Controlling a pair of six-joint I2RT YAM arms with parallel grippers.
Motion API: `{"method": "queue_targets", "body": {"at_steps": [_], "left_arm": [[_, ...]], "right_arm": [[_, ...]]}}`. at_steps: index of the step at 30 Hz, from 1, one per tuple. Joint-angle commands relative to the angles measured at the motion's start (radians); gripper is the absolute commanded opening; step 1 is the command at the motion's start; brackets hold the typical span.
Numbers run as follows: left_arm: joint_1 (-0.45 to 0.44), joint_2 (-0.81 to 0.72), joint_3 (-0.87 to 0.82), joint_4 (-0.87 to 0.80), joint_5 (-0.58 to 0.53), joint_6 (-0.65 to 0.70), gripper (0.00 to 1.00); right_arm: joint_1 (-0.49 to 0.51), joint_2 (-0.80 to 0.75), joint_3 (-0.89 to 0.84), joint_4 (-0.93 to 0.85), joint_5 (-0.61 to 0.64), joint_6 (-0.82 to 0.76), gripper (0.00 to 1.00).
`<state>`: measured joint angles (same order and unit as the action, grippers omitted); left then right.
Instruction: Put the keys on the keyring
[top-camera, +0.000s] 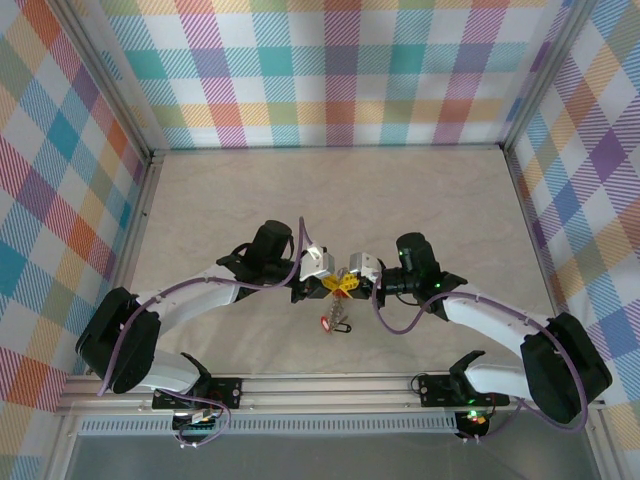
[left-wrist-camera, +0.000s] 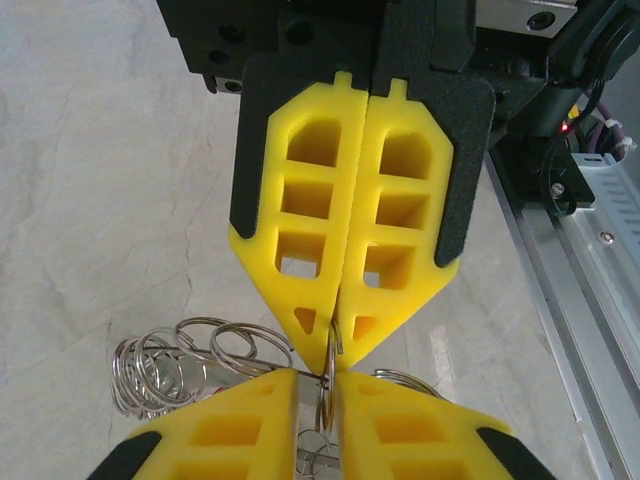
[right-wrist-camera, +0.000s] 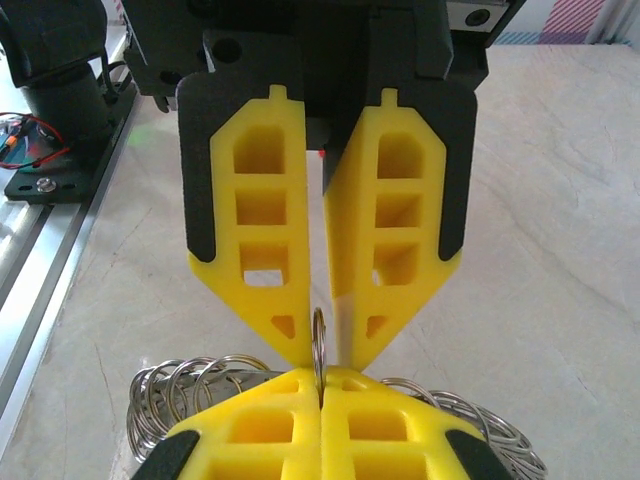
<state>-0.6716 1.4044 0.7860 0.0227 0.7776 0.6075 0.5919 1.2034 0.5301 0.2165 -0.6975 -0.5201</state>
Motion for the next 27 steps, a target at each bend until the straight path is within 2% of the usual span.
{"method": "queue_targets", "body": {"at_steps": [1,3,5,8,10,12,13,18,22,23,25,26,27], "left_arm": [[-0.014,0.010,0.009,0.061,0.054,0.003,0.12],[-0.013,0.011,0.009,0.049,0.057,0.016,0.00],[-0.014,0.003,0.016,0.022,0.061,0.038,0.00],[-0.015,-0.021,0.032,-0.022,-0.004,0.052,0.00],[-0.016,-0.040,0.050,-0.082,-0.063,0.081,0.00],[-0.015,-0.063,0.066,-0.142,-0.116,0.112,0.00],[-0.016,-0.073,0.071,-0.162,-0.135,0.122,0.00],[-0.010,-0.128,0.103,-0.264,-0.208,0.167,0.00],[0.027,-0.164,0.138,-0.372,-0.221,0.192,0.00],[0.032,-0.171,0.144,-0.389,-0.239,0.199,0.00],[0.049,-0.185,0.167,-0.420,-0.270,0.190,0.00],[0.063,-0.190,0.179,-0.437,-0.274,0.188,0.00],[0.084,-0.193,0.191,-0.448,-0.278,0.174,0.00]], "right_arm": [[0.003,0.007,-0.007,0.081,-0.047,0.012,0.00],[0.004,0.005,-0.007,0.080,-0.044,0.011,0.00],[0.003,0.002,-0.007,0.071,-0.031,0.003,0.00],[0.003,-0.015,-0.014,0.060,0.004,-0.009,0.26],[0.003,-0.032,-0.026,0.077,0.026,-0.003,0.47],[0.003,-0.056,-0.054,0.147,0.040,0.025,0.60],[0.003,-0.065,-0.062,0.162,0.043,0.032,0.63],[0.003,-0.079,-0.068,0.216,0.074,0.059,0.63],[0.003,-0.070,-0.071,0.309,0.163,0.175,0.64],[0.003,-0.068,-0.075,0.342,0.201,0.218,0.70],[0.003,-0.066,-0.100,0.445,0.304,0.315,0.87],[0.003,-0.062,-0.111,0.477,0.325,0.339,0.91],[0.004,-0.061,-0.115,0.482,0.326,0.348,0.99]]}}
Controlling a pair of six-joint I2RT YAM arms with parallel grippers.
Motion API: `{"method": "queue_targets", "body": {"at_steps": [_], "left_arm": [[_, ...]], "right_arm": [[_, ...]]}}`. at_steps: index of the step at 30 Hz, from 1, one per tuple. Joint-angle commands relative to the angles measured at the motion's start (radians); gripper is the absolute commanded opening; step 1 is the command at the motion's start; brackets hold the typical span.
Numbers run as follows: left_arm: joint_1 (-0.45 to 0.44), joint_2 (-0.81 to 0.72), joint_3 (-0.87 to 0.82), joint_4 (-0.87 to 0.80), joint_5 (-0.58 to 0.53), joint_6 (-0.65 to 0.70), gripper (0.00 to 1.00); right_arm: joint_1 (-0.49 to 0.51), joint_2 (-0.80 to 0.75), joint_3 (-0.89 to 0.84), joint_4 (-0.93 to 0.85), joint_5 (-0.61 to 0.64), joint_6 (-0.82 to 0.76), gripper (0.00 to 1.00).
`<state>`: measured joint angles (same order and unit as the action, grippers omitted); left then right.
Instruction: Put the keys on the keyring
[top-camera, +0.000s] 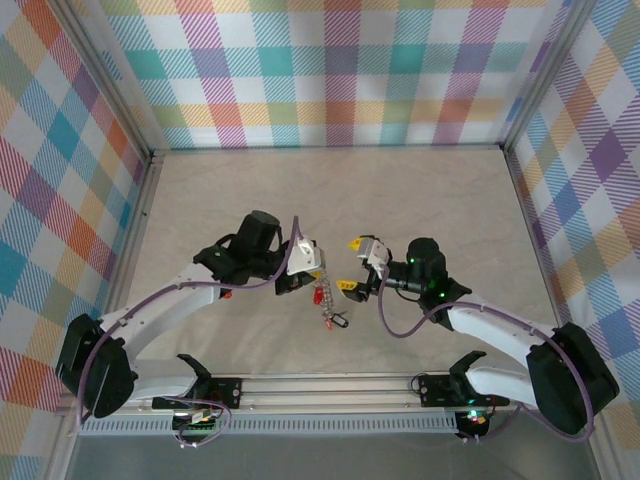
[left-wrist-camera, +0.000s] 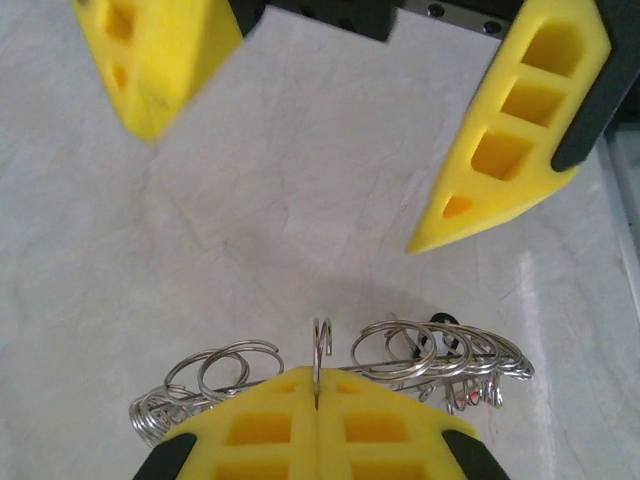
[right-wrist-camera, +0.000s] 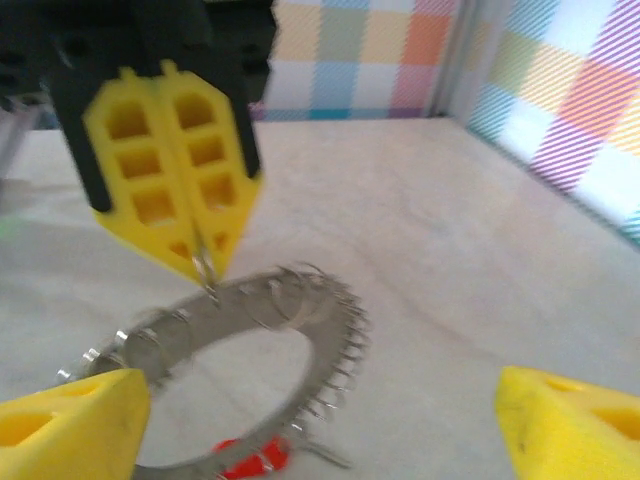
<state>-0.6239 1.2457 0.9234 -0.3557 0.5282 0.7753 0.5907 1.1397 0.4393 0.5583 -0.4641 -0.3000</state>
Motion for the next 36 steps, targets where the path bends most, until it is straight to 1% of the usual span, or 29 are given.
{"method": "queue_targets", "body": {"at_steps": [1,3,5,6,8,9,11,12,14,16,18,22,24,27,29,31,32,34,35,36], "left_arm": [[0.066,-0.037,0.063,-0.078,-0.020,-0.010,0.00],[0.133,-0.042,0.068,-0.076,0.009,-0.032,0.00],[0.192,-0.046,0.064,-0.062,0.008,-0.048,0.00],[0.217,-0.049,0.060,-0.046,-0.013,-0.059,0.00],[0.258,-0.043,0.065,-0.034,-0.040,-0.070,0.00],[0.279,-0.035,0.071,-0.033,-0.053,-0.090,0.00],[0.327,-0.013,0.076,-0.010,-0.079,-0.147,0.00],[0.353,-0.002,0.072,0.005,-0.082,-0.175,0.00],[0.401,0.013,0.059,0.049,-0.077,-0.230,0.00],[0.444,0.018,0.054,0.103,-0.065,-0.295,0.00],[0.473,0.013,0.051,0.130,-0.078,-0.333,0.00],[0.524,-0.008,0.029,0.162,-0.166,-0.393,0.00],[0.548,-0.021,0.007,0.190,-0.199,-0.414,0.00],[0.573,-0.028,-0.014,0.223,-0.204,-0.442,0.00],[0.576,-0.027,-0.013,0.228,-0.207,-0.452,0.00],[0.583,-0.028,-0.015,0.229,-0.212,-0.450,0.00],[0.588,-0.027,-0.018,0.231,-0.216,-0.451,0.00],[0.603,-0.025,-0.021,0.236,-0.235,-0.466,0.00],[0.610,-0.022,-0.023,0.238,-0.245,-0.476,0.00],[0.620,-0.019,-0.024,0.241,-0.249,-0.488,0.00]], "right_arm": [[0.005,0.005,-0.020,0.129,0.091,0.145,1.00],[0.006,0.007,-0.001,0.084,0.107,0.191,1.00],[0.006,0.008,0.012,0.046,0.173,0.313,1.00],[0.006,0.004,0.011,0.047,0.256,0.406,1.00],[0.004,-0.023,0.033,-0.079,0.447,0.610,1.00],[0.002,-0.015,0.046,-0.128,0.492,0.692,1.00],[0.011,0.038,0.060,-0.088,0.338,0.640,0.98],[0.042,0.069,0.074,-0.083,0.317,0.621,0.97],[0.120,0.125,0.087,-0.039,0.338,0.564,0.96],[0.222,0.202,0.100,0.051,0.349,0.432,0.96],[0.287,0.302,0.143,0.111,0.326,0.359,0.94],[0.385,0.533,0.293,0.149,0.267,0.245,0.86],[0.418,0.639,0.368,0.192,0.255,0.227,0.83],[0.457,0.790,0.504,0.208,0.228,0.227,0.79],[0.473,0.883,0.583,0.217,0.223,0.229,0.74],[0.486,0.963,0.671,0.196,0.224,0.222,0.67],[0.492,0.993,0.713,0.165,0.234,0.221,0.63],[0.501,1.059,0.822,0.056,0.257,0.218,0.49],[0.505,1.086,0.861,0.025,0.284,0.232,0.45],[0.510,1.114,0.887,0.031,0.316,0.246,0.43]]}}
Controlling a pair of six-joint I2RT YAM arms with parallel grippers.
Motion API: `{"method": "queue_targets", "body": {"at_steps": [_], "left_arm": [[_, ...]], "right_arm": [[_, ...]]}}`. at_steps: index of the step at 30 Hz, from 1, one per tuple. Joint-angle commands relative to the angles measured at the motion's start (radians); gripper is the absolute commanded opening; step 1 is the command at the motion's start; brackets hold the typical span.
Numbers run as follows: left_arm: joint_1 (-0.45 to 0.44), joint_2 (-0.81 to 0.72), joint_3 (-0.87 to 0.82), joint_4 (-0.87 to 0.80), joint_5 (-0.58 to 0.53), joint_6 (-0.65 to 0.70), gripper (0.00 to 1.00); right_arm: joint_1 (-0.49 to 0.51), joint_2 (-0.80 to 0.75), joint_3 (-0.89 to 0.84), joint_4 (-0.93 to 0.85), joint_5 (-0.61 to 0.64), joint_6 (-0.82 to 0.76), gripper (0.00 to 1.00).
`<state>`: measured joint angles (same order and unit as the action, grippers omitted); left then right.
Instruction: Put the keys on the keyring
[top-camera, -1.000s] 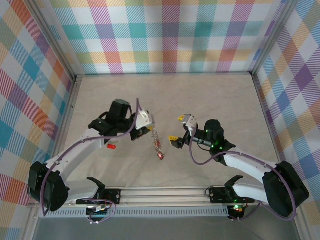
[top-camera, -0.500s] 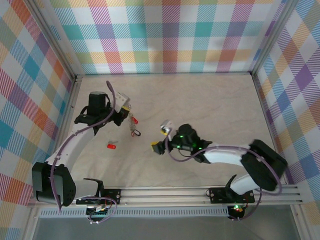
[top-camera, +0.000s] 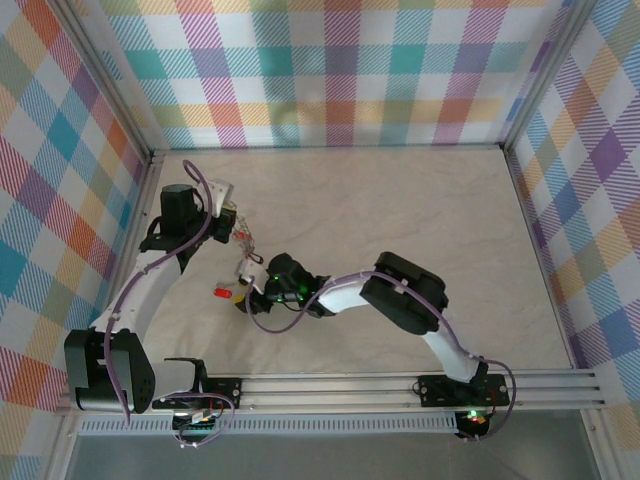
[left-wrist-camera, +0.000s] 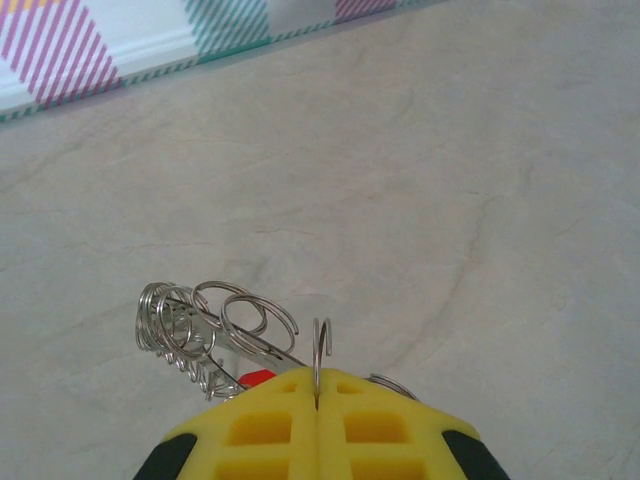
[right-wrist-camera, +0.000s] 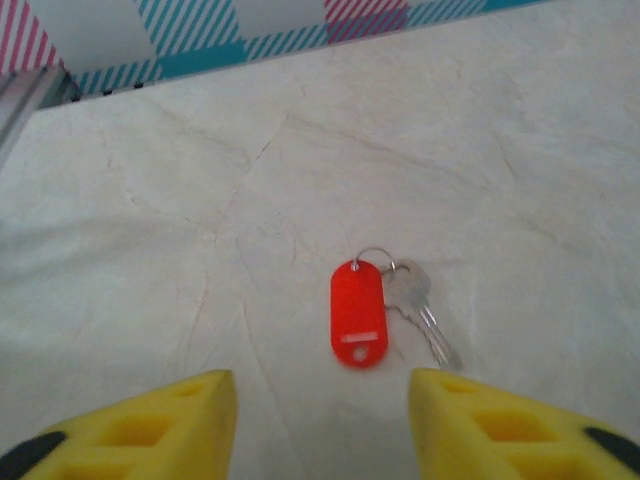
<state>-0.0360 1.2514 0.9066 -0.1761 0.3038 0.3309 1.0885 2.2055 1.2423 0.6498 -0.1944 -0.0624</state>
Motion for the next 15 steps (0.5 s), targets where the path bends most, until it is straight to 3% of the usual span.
{"method": "queue_targets", "body": {"at_steps": [1,6,11,15], "left_arm": [[0.037,-0.021,-0.009,0.067,-0.033,-0.057,0.00],[0.076,0.004,-0.011,0.089,-0.060,-0.132,0.00],[0.088,0.006,-0.019,0.103,-0.049,-0.145,0.00],[0.088,0.003,-0.026,0.099,-0.050,-0.144,0.00]], "right_arm": [[0.019,0.070,0.102,-0.053,0.066,0.012,0.41],[0.044,0.168,0.286,-0.198,0.192,0.038,0.42],[0.046,0.242,0.434,-0.328,0.203,0.055,0.47],[0.045,0.255,0.436,-0.367,0.206,0.046,0.49]]}}
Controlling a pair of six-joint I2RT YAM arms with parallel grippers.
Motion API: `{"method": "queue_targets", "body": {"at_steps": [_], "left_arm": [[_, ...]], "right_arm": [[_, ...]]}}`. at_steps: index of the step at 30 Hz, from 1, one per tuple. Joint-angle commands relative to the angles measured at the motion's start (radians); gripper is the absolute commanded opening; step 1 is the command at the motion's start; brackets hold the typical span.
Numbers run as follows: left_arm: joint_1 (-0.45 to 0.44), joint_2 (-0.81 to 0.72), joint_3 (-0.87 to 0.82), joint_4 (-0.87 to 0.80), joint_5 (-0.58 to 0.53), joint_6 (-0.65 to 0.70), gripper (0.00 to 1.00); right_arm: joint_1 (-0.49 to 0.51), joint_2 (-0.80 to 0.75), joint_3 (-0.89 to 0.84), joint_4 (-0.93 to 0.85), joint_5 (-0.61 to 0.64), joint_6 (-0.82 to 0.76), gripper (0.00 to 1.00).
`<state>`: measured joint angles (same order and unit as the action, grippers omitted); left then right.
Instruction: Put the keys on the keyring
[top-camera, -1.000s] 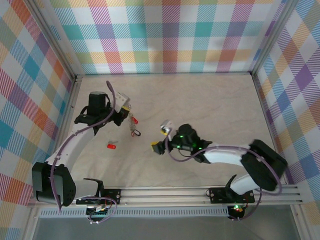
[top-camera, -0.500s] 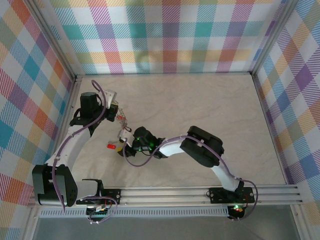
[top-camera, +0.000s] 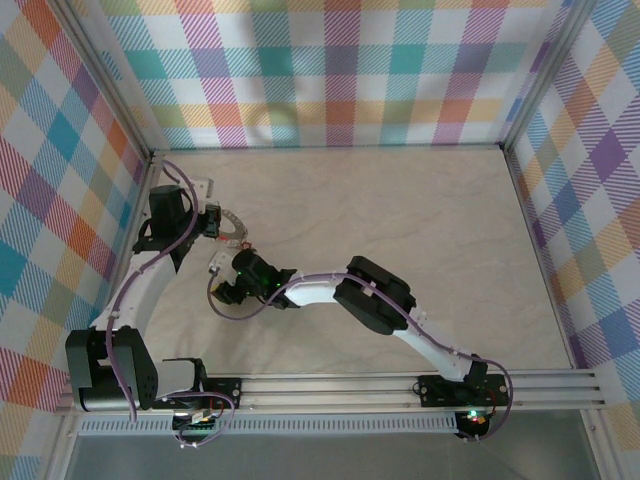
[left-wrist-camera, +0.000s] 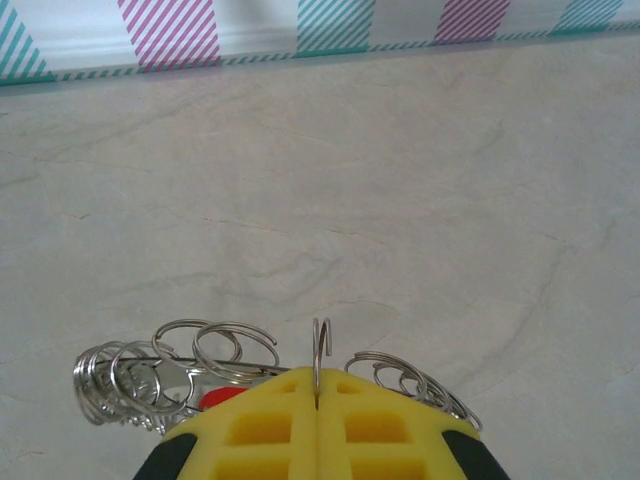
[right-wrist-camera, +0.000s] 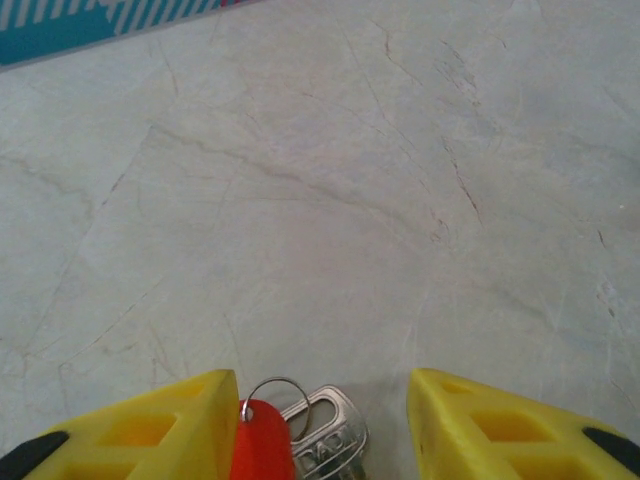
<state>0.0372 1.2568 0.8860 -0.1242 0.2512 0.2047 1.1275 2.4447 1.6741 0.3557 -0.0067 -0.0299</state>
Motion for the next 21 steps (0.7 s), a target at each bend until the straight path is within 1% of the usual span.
{"method": "queue_targets", "body": {"at_steps": [1,3,8,13,19,21], "left_arm": [[0.014,-0.005,-0.006,0.049,0.005,-0.016,0.00],[0.015,-0.008,-0.008,0.050,0.020,-0.013,0.00],[0.015,-0.012,-0.012,0.048,0.036,-0.016,0.00],[0.015,-0.017,-0.011,0.050,0.058,-0.022,0.00],[0.012,-0.010,-0.017,0.067,0.095,-0.046,0.00],[0.002,-0.010,-0.023,0.066,0.096,-0.039,0.00]], "right_arm": [[0.004,0.006,-0.020,-0.067,0.013,0.011,0.49],[0.002,-0.028,-0.091,-0.045,0.006,0.001,0.50],[-0.026,-0.115,-0.246,-0.069,0.032,0.013,0.51],[-0.076,-0.275,-0.453,-0.023,0.041,0.065,0.52],[-0.120,-0.458,-0.663,-0.053,0.102,0.134,0.53],[-0.130,-0.506,-0.750,-0.010,0.109,0.161,0.53]]}}
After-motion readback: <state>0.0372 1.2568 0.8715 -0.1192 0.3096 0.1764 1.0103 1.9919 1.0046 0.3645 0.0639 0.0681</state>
